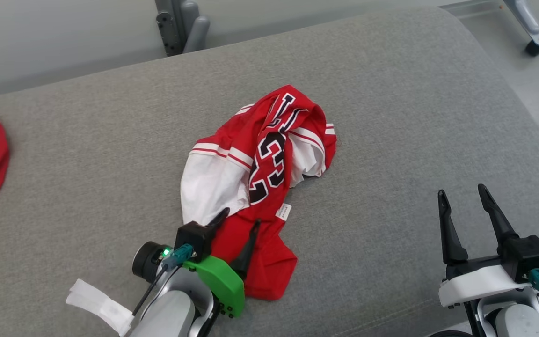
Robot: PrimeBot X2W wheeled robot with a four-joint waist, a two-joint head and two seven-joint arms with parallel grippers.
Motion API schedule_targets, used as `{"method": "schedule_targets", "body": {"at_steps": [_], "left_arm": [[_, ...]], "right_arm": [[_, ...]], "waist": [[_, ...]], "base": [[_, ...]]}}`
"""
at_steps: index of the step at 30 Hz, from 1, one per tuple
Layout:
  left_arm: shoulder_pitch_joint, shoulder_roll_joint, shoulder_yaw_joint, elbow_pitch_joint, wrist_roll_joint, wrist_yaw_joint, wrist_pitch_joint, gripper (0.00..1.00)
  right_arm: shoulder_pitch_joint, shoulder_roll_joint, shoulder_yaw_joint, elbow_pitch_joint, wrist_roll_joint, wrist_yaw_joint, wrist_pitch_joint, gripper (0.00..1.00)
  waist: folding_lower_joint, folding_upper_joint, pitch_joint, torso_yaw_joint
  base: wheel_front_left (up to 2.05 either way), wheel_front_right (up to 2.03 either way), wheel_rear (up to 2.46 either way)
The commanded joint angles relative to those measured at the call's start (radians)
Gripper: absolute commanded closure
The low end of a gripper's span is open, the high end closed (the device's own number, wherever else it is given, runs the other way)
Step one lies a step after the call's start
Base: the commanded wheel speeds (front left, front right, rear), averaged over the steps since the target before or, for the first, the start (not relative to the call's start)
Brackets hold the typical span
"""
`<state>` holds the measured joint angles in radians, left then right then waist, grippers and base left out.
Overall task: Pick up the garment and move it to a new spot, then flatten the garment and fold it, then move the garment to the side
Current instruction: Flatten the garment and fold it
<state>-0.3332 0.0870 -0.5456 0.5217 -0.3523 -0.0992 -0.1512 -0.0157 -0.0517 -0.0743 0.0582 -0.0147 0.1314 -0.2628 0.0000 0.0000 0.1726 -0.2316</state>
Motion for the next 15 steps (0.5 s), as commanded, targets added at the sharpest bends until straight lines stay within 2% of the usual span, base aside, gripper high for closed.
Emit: {"method": "schedule_targets", "body": {"at_steps": [1, 10, 11, 12, 13, 15], "left_arm": [[-0.03, 0.0, 0.008, 0.013, 0.004, 0.011, -0.008, 0.0], [-0.105, -0.024, 0.011, 0.08, -0.036, 0.039, -0.02, 0.0], [-0.111, -0.024, 0.011, 0.088, -0.041, 0.04, -0.016, 0.51], [-0.119, -0.023, 0.012, 0.095, -0.044, 0.043, -0.01, 0.8], [-0.128, -0.019, 0.014, 0.101, -0.046, 0.042, -0.004, 1.0], [-0.142, -0.008, 0.022, 0.107, -0.059, 0.033, 0.015, 1.0]], "right_arm": [[-0.011, 0.001, 0.002, -0.002, 0.01, -0.001, -0.003, 0.0], [0.001, 0.001, -0.002, 0.001, 0.029, -0.001, -0.003, 0.0], [-0.001, 0.001, -0.001, 0.002, 0.03, -0.001, -0.003, 0.0], [-0.003, 0.001, 0.0, 0.003, 0.032, -0.001, -0.003, 0.0], [-0.006, 0.001, 0.0, 0.003, 0.035, -0.001, -0.003, 0.0], [-0.004, 0.001, 0.0, 0.003, 0.035, -0.001, -0.003, 0.0]], "waist": [[0.0, 0.0, 0.032, -0.049], [0.0, 0.0, 0.033, -0.065], [0.0, 0.0, 0.032, -0.065], [0.0, 0.0, 0.031, -0.067], [0.0, 0.0, 0.029, -0.068], [0.0, 0.0, 0.025, -0.069]], "base": [[0.0, 0.0, 0.0], [0.0, 0.0, 0.0], [0.0, 0.0, 0.0], [0.0, 0.0, 0.0], [0.0, 0.0, 0.0], [0.0, 0.0, 0.0]]}}
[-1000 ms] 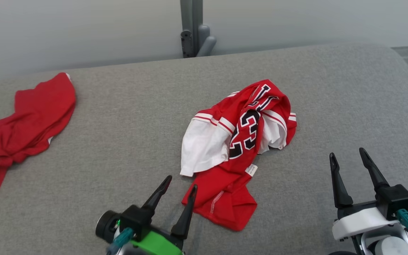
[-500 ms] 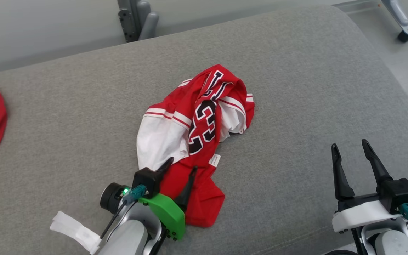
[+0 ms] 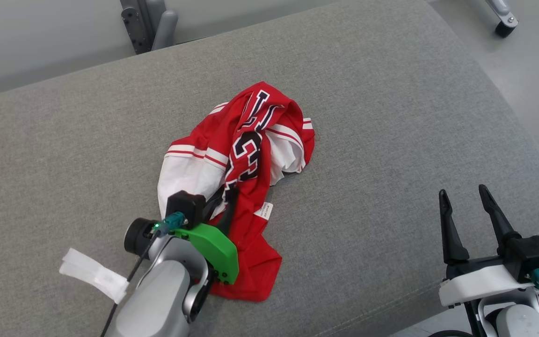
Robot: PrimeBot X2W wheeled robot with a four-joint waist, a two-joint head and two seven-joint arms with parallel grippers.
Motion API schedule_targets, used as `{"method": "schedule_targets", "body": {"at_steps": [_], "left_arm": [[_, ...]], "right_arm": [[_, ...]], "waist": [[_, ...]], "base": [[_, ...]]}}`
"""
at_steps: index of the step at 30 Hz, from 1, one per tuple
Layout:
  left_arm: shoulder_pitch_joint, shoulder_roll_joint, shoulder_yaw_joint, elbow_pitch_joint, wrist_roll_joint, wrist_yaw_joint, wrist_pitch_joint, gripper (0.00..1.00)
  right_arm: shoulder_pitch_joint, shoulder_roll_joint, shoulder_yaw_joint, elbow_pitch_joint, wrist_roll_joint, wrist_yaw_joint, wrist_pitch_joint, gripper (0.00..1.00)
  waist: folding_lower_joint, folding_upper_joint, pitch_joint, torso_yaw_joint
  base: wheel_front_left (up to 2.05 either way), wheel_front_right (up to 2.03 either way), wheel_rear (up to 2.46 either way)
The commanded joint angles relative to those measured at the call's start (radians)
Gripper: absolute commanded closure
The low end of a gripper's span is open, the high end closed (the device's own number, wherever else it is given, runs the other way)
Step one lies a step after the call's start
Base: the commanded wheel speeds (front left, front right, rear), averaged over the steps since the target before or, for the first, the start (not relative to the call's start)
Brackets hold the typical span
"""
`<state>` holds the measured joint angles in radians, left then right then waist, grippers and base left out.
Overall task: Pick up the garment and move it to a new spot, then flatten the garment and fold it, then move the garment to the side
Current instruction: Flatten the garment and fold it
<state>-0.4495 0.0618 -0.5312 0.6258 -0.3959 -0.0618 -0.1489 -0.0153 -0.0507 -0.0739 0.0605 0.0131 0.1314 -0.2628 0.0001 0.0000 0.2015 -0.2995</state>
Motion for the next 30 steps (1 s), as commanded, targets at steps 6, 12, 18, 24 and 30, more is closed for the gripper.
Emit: {"method": "schedule_targets", "body": {"at_steps": [6, 12, 18, 24, 30], "left_arm": [[-0.049, 0.077, 0.032, -0.066, -0.056, -0.025, 0.109, 1.0], [-0.064, 0.22, 0.082, -0.243, -0.099, -0.033, 0.279, 1.0], [-0.101, 0.364, 0.125, -0.256, -0.109, -0.041, 0.382, 1.0], [-0.152, 0.365, 0.125, -0.112, -0.073, -0.017, 0.323, 0.0], [-0.166, 0.316, 0.15, -0.026, -0.085, 0.034, 0.227, 0.0]], "right_arm": [[0.014, 0.0, -0.002, 0.006, 0.016, -0.001, -0.003, 0.0], [0.03, 0.0, -0.007, 0.006, 0.025, -0.001, -0.003, 0.0], [0.005, 0.0, 0.005, 0.013, 0.036, -0.001, -0.003, 0.0], [-0.012, 0.0, 0.022, 0.028, 0.041, -0.001, -0.003, 0.0], [0.005, -0.001, 0.02, 0.028, 0.037, -0.001, -0.003, 0.0]], "waist": [[-0.0001, 0.0, -0.011, -0.001], [-0.0001, 0.0, 0.002, 0.01], [-0.0001, 0.0, 0.026, 0.017], [-0.0001, 0.0, 0.041, 0.03], [-0.0001, 0.0, 0.036, 0.046]], "base": [[0.0, 0.0, 0.0], [0.0, 0.0, 0.0], [0.0, 0.0, 0.0], [0.0, 0.0, 0.0], [0.0, 0.0, 0.0]]}}
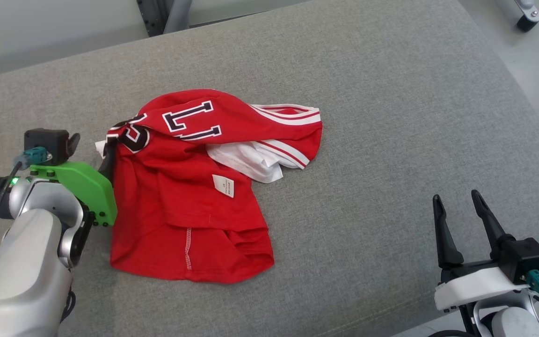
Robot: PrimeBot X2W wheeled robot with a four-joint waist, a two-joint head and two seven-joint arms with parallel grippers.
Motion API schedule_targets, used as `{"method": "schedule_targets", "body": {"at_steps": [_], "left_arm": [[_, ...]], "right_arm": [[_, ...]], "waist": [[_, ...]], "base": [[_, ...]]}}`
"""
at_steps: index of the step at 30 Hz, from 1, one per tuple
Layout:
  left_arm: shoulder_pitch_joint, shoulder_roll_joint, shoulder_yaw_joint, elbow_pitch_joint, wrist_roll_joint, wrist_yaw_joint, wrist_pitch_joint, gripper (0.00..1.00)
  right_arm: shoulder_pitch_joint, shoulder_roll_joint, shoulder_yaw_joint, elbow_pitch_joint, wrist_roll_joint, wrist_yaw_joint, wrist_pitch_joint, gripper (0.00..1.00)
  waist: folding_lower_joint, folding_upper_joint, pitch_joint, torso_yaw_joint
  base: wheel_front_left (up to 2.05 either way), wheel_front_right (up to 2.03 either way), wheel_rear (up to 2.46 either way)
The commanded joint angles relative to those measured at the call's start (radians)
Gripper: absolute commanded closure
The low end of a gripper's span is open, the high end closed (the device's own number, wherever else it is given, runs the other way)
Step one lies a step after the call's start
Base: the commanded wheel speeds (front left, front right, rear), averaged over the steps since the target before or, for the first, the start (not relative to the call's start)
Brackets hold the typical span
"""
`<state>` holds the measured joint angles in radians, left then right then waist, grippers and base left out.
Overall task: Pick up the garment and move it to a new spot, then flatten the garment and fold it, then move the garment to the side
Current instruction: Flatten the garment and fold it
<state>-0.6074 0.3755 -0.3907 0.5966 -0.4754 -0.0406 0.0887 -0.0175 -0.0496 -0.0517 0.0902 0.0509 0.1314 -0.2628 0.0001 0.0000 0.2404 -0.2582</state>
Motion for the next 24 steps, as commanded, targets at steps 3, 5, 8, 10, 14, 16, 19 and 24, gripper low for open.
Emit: {"method": "schedule_targets", "body": {"at_steps": [3, 5, 8, 10, 14, 16, 19, 24], "left_arm": [[0.036, 0.0, 0.047, -0.033, -0.022, 0.063, -0.049, 0.0], [0.083, -0.014, 0.069, -0.098, -0.045, 0.099, -0.069, 0.0], [0.178, -0.045, 0.06, -0.241, -0.068, 0.129, -0.051, 0.0], [0.253, -0.042, 0.046, -0.335, -0.069, 0.151, -0.012, 0.0], [0.34, -0.018, 0.064, -0.416, -0.065, 0.218, 0.023, 0.0], [0.385, -0.013, 0.081, -0.459, -0.075, 0.245, 0.025, 0.0], [0.432, -0.021, 0.084, -0.534, -0.101, 0.246, 0.029, 0.0], [0.47, -0.066, -0.023, -0.625, -0.097, 0.215, 0.084, 0.0]], "right_arm": [[0.023, -0.002, -0.017, -0.009, -0.008, -0.001, -0.003, 0.0], [0.038, -0.001, -0.032, -0.015, -0.011, -0.001, -0.003, 0.0], [0.052, -0.001, -0.047, -0.021, -0.017, -0.001, -0.003, 0.0], [0.051, -0.001, -0.044, -0.022, -0.021, -0.001, -0.003, 0.0], [0.042, -0.002, -0.039, -0.024, -0.02, -0.001, -0.003, 0.0], [0.037, -0.001, -0.03, -0.025, -0.02, -0.001, -0.003, 0.0], [0.038, -0.003, -0.034, -0.026, -0.022, -0.001, -0.003, 0.0], [0.04, -0.002, -0.037, -0.023, -0.027, -0.001, -0.003, 0.0]], "waist": [[-0.0001, 0.0, -0.011, 0.018], [-0.0001, 0.0, -0.016, 0.032], [-0.0001, 0.0, -0.018, 0.057], [-0.0001, 0.0, -0.018, 0.068], [-0.0001, 0.0, -0.02, 0.079], [-0.0001, 0.0, -0.02, 0.081], [-0.0001, 0.0, -0.022, 0.086], [-0.0001, 0.0, -0.021, 0.088]], "base": [[0.0, 0.0, 0.0], [0.0, 0.0, 0.0], [0.0, 0.0, 0.0], [0.0, 0.0, 0.0], [0.0, 0.0, 0.0], [0.0, 0.0, 0.0], [0.0, 0.0, 0.0], [0.0, 0.0, 0.0]]}}
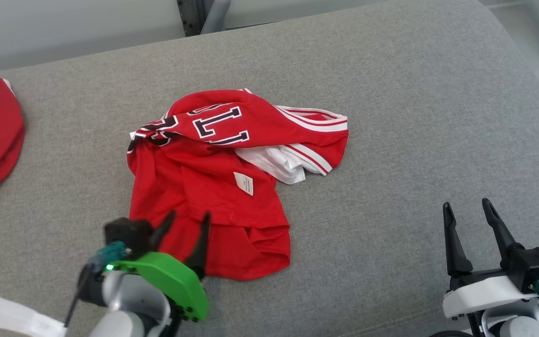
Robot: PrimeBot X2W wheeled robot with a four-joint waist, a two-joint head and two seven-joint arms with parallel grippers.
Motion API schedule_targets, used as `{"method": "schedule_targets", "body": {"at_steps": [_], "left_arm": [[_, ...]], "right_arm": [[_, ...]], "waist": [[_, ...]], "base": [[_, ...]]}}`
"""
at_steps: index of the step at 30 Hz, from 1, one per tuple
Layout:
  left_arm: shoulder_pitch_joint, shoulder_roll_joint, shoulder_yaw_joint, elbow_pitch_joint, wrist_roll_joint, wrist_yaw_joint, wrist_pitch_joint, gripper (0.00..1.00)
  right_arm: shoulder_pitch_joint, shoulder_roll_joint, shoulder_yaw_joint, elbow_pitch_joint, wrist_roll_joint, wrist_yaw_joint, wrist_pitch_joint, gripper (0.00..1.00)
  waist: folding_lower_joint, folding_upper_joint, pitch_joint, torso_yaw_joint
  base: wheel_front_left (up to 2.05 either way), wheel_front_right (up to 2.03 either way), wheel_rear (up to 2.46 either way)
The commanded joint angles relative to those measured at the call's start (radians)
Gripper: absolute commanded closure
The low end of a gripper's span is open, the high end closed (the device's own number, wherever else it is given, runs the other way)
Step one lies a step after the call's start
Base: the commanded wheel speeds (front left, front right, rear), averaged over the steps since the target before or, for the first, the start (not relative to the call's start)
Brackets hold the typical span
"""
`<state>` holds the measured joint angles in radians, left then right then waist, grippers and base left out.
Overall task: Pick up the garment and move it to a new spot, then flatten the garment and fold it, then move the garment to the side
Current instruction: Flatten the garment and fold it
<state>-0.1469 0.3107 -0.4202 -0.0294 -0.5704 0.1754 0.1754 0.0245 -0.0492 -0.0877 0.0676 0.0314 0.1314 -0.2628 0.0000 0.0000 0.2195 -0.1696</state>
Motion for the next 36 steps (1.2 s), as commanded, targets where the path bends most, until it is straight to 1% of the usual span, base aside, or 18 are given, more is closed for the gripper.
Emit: {"method": "schedule_targets", "body": {"at_steps": [1, 3, 5, 6, 7, 9, 12, 16, 20, 23, 31, 32, 33, 34, 36], "left_arm": [[0.012, -0.013, -0.016, -0.004, -0.008, -0.01, 0.01, 0.0], [0.015, -0.038, -0.068, 0.002, -0.012, -0.03, 0.039, 0.0], [0.026, -0.097, -0.1, 0.014, -0.067, -0.056, 0.062, 0.0], [0.028, -0.108, -0.11, 0.028, -0.081, -0.065, 0.072, 0.0], [0.024, -0.105, -0.113, 0.045, -0.084, -0.068, 0.077, 0.0], [0.019, -0.125, -0.109, 0.083, -0.104, -0.065, 0.077, 0.0], [0.008, -0.152, -0.094, 0.128, -0.136, -0.073, 0.067, 0.0], [-0.016, -0.158, -0.065, 0.17, -0.159, -0.079, 0.037, 0.0], [-0.032, -0.171, -0.038, 0.195, -0.177, -0.072, 0.018, 0.0], [-0.052, -0.174, -0.034, 0.229, -0.185, -0.079, 0.024, 0.0], [-0.098, -0.191, -0.018, 0.28, -0.2, -0.094, -0.011, 0.0], [-0.103, -0.193, -0.017, 0.284, -0.2, -0.095, -0.017, 0.05], [-0.103, -0.193, -0.017, 0.284, -0.2, -0.095, -0.017, 0.05], [-0.109, -0.192, -0.013, 0.29, -0.196, -0.093, -0.026, 0.39], [-0.12, -0.185, -0.018, 0.303, -0.18, -0.094, -0.035, 1.0]], "right_arm": [[-0.003, -0.002, 0.0, 0.0, -0.006, -0.001, -0.003, 0.0], [-0.007, -0.002, 0.005, 0.002, -0.001, -0.001, -0.003, 0.0], [-0.011, -0.002, 0.01, 0.005, 0.006, -0.001, -0.003, 0.0], [-0.011, -0.002, 0.013, 0.006, 0.01, -0.001, -0.003, 0.0], [-0.009, -0.002, 0.016, 0.008, 0.011, -0.001, -0.003, 0.0], [-0.006, -0.002, 0.016, 0.01, 0.016, -0.001, -0.003, 0.0], [0.002, -0.002, 0.019, 0.012, 0.019, -0.001, -0.003, 0.0], [0.008, -0.002, 0.017, 0.012, 0.022, -0.001, -0.003, 0.0], [0.009, -0.002, 0.015, 0.015, 0.021, -0.001, -0.003, 0.0], [0.005, -0.002, 0.02, 0.02, 0.018, -0.001, -0.003, 0.0], [-0.017, -0.002, 0.031, 0.023, 0.009, -0.001, -0.003, 0.0], [-0.016, -0.002, 0.032, 0.022, 0.009, -0.001, -0.003, 0.0], [-0.016, -0.002, 0.032, 0.022, 0.009, -0.001, -0.003, 0.0], [-0.014, -0.002, 0.031, 0.022, 0.011, -0.001, -0.003, 0.0], [-0.013, -0.002, 0.033, 0.023, 0.014, -0.001, -0.003, 0.0]], "waist": [[0.0, 0.0, 0.001, -0.002], [0.0, 0.0, 0.002, -0.006], [0.0, 0.0, 0.001, -0.013], [0.0, 0.0, 0.001, -0.017], [0.0, 0.0, 0.0, -0.021], [0.0, 0.0, -0.002, -0.028], [0.0, 0.0, -0.005, -0.039], [0.0, 0.0, -0.007, -0.049], [0.0, 0.0, -0.006, -0.048], [0.0, 0.0, -0.006, -0.048], [0.0, 0.0, 0.0, -0.06], [0.0, 0.0, 0.0, -0.061], [0.0, 0.0, 0.0, -0.061], [0.0, 0.0, 0.001, -0.063], [0.0, 0.0, 0.003, -0.068]], "base": [[0.0, 0.0, 0.0], [0.0, 0.0, 0.0], [0.0, 0.0, 0.0], [0.0, 0.0, 0.0], [0.0, 0.0, 0.0], [0.0, 0.0, 0.0], [0.0, 0.0, 0.0], [0.0, 0.0, 0.0], [0.0, 0.0, 0.0], [0.0, 0.0, 0.0], [0.0, 0.0, 0.0], [0.0, 0.0, 0.0], [0.0, 0.0, 0.0], [0.0, 0.0, 0.0], [0.0, 0.0, 0.0]]}}
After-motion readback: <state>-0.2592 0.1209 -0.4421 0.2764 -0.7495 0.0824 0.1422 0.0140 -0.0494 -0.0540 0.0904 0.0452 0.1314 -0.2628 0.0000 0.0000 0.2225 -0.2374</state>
